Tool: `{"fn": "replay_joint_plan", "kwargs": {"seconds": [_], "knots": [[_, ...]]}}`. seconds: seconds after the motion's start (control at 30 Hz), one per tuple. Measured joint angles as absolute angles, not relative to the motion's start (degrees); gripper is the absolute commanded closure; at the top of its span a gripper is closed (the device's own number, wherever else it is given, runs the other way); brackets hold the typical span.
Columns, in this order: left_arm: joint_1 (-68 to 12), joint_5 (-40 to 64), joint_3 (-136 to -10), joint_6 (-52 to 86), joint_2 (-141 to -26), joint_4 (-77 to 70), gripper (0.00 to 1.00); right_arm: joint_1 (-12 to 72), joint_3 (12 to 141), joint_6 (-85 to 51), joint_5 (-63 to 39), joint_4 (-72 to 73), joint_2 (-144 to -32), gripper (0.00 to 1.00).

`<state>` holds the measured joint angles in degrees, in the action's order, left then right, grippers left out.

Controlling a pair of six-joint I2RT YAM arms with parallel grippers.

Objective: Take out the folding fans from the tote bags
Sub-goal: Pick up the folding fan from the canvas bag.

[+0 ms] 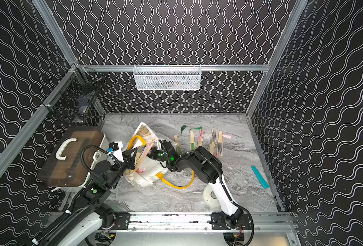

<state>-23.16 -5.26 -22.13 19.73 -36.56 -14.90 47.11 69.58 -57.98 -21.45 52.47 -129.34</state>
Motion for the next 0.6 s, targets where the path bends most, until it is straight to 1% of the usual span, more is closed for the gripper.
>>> {"fn": "replay_joint_plan", "kwargs": {"seconds": [0.27,0.5,0.6], "knots": [[-23.16,-11.27,-25.12,19.79,-39.9,-12.43,1.0,48.34,69.06,-52.8,-18.9,48.47,-125.58,0.95],[-23.16,-14.52,-26.44,19.79,-41.52,-10.68,1.0,52.69,70.94,-41.63,-13.87,39.29,-119.42,0.95],[-23.16,-15.44,-27.09,19.77,-41.39,-9.06,1.0,52.8,70.87,-37.98,-11.05,35.42,-116.79,0.95]]}}
